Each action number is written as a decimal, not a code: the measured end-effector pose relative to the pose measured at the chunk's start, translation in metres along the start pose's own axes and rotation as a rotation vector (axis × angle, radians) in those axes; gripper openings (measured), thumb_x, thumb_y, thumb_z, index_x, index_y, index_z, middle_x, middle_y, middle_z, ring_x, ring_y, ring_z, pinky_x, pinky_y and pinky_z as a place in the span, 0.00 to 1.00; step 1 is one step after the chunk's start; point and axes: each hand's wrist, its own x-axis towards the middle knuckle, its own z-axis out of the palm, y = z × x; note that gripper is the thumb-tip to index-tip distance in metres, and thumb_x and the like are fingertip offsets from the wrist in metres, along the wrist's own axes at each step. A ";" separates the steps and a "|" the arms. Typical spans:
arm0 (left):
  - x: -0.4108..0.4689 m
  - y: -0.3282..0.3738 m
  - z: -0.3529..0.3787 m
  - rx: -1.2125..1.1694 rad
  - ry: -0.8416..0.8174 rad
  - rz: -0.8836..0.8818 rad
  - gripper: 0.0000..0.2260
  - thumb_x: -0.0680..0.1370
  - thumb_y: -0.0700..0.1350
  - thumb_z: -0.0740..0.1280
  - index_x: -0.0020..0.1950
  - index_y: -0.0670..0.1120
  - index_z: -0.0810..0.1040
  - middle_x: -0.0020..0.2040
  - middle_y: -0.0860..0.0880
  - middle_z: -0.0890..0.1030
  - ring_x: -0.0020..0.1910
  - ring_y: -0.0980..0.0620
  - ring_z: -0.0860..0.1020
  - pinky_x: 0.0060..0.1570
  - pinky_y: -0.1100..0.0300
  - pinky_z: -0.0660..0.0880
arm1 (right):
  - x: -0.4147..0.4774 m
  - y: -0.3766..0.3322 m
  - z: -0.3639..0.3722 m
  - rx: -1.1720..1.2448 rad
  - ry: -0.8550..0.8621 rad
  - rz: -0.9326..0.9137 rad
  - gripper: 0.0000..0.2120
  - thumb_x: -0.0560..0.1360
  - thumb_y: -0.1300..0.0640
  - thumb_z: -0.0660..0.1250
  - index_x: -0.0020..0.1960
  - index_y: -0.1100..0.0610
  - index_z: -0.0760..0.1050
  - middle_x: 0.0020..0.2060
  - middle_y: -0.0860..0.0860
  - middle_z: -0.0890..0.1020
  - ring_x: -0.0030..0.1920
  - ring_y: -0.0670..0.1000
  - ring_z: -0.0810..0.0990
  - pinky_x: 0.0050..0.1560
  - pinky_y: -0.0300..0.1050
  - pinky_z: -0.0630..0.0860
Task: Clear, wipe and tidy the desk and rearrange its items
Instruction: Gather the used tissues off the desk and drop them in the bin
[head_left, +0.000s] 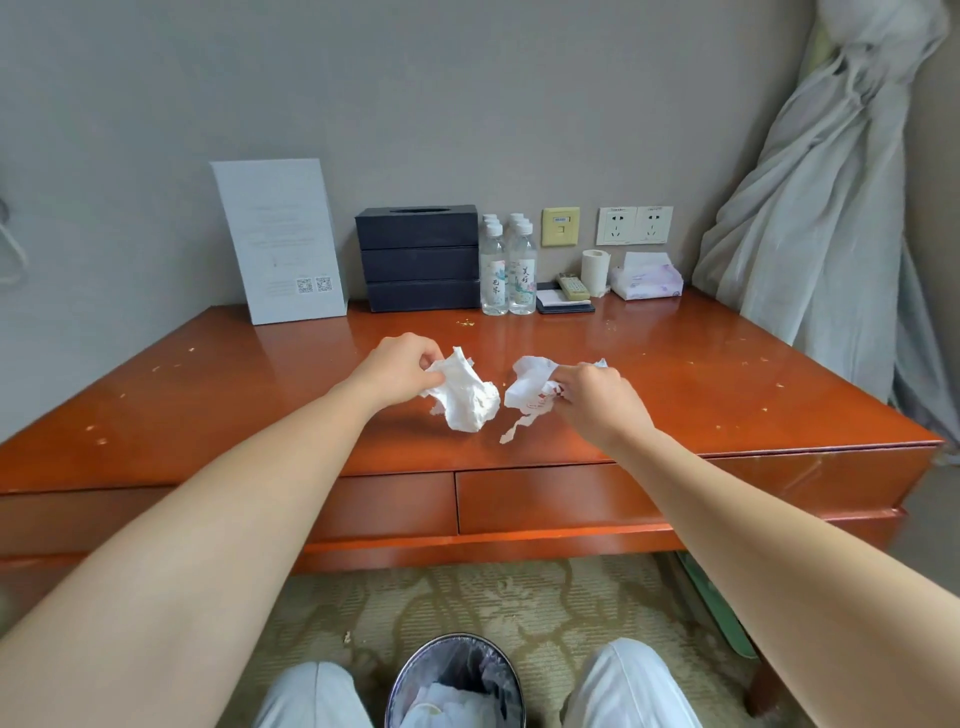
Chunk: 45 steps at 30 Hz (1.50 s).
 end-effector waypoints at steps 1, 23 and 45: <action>-0.011 0.001 -0.002 0.002 0.003 -0.008 0.05 0.77 0.43 0.69 0.51 0.49 0.81 0.44 0.49 0.80 0.44 0.50 0.79 0.39 0.59 0.74 | -0.008 -0.005 -0.001 -0.001 0.001 -0.004 0.08 0.75 0.62 0.62 0.51 0.57 0.78 0.40 0.53 0.75 0.40 0.58 0.72 0.34 0.46 0.65; -0.241 -0.018 0.033 -0.027 -0.023 -0.173 0.03 0.77 0.43 0.69 0.50 0.48 0.80 0.42 0.50 0.78 0.44 0.50 0.76 0.41 0.58 0.70 | -0.210 -0.088 0.025 0.110 -0.115 -0.191 0.13 0.77 0.61 0.62 0.59 0.55 0.79 0.49 0.54 0.80 0.46 0.58 0.79 0.38 0.46 0.73; -0.243 -0.143 0.221 -0.235 -0.302 -0.458 0.05 0.75 0.41 0.72 0.45 0.49 0.78 0.32 0.55 0.75 0.34 0.57 0.72 0.36 0.61 0.66 | -0.221 -0.054 0.213 0.207 -0.602 0.133 0.16 0.73 0.62 0.61 0.31 0.51 0.61 0.29 0.51 0.71 0.38 0.60 0.73 0.34 0.48 0.65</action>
